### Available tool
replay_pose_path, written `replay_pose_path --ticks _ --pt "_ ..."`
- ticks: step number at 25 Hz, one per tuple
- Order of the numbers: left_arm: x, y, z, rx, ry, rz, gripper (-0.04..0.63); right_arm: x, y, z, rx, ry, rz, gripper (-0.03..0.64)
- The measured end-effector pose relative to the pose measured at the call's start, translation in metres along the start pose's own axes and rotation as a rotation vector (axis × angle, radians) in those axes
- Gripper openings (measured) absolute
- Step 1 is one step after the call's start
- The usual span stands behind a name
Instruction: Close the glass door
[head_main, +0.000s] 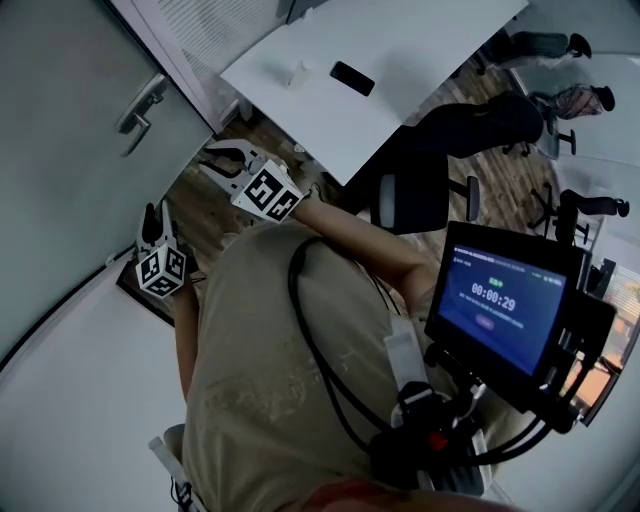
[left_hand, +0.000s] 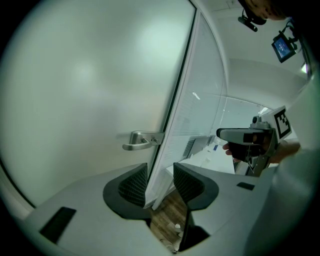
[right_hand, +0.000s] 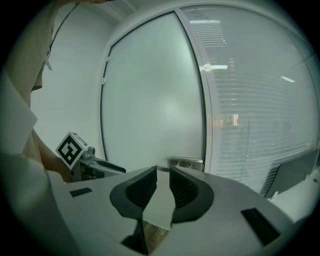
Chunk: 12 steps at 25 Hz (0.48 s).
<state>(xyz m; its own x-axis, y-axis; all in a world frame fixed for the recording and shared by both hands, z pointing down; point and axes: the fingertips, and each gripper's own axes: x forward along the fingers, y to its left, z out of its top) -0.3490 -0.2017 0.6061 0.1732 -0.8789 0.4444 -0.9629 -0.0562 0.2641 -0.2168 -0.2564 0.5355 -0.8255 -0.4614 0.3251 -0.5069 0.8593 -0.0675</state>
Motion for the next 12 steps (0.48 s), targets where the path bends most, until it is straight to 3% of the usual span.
replay_pose_path --ticks 12 --pt "0.0058 -0.0037 -0.0013 0.013 0.01 -0.018 0.178 -0.0044 -0.0063 -0.0007 0.004 -0.003 -0.019 0.072"
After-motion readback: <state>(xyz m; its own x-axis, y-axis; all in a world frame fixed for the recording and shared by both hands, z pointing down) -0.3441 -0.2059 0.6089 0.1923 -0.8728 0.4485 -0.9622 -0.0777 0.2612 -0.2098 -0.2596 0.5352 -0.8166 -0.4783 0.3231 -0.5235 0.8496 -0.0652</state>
